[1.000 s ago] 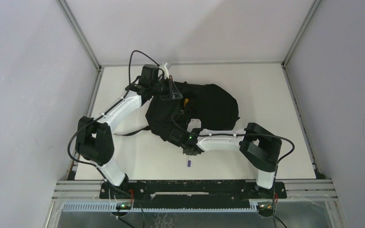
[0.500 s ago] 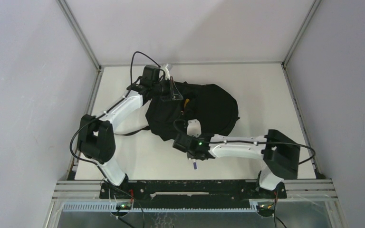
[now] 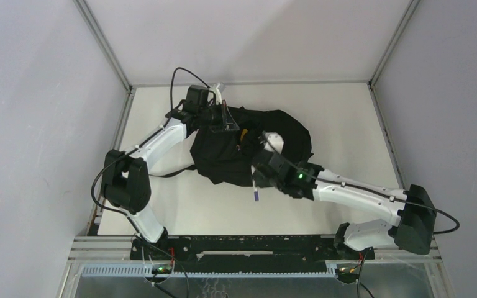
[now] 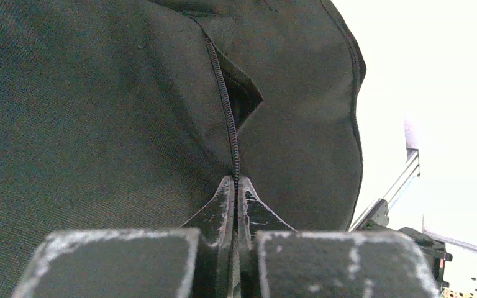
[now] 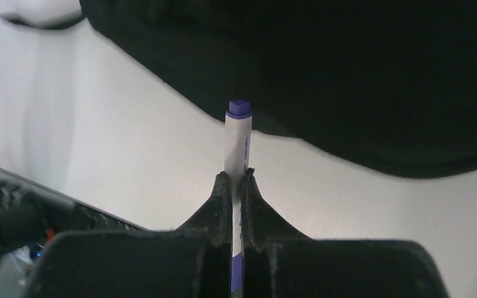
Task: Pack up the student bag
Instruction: Pick up the stationery from the center of the board.
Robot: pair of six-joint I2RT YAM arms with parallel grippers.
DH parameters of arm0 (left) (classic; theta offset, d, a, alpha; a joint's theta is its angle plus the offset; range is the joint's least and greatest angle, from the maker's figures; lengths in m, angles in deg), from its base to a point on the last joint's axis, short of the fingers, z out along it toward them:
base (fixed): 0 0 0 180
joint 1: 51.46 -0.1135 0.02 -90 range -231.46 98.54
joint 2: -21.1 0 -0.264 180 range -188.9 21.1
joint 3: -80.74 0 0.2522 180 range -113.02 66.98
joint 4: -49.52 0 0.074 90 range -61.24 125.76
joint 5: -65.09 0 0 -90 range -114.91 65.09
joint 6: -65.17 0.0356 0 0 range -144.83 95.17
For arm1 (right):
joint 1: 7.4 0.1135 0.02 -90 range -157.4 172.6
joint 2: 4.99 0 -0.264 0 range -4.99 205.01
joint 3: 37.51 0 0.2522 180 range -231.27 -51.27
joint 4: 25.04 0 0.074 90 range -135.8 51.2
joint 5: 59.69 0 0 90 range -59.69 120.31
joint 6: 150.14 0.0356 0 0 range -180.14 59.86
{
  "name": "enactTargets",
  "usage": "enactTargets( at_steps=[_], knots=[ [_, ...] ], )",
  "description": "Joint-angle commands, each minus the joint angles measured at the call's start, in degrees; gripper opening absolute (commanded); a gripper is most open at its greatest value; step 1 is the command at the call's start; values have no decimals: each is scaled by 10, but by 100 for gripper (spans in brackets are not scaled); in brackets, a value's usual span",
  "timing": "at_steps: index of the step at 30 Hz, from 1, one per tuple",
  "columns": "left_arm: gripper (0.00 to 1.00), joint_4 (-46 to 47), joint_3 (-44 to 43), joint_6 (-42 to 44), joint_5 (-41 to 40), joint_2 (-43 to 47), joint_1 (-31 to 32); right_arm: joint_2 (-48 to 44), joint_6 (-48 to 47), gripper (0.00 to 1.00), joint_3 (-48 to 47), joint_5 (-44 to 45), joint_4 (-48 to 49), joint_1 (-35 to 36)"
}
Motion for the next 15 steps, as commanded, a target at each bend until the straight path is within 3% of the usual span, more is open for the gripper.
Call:
enactTargets(
  at_steps=[1,7,15],
  knots=[
    [0,8,14,-11,9,12,-6,-23,-21,0,-3,-55,88,-96],
    [0,6,20,-10,14,24,-6,9,27,0,-30,-179,126,-230],
    [0,13,27,-11,32,31,-6,136,73,0,-124,-284,147,-301]
  ],
)
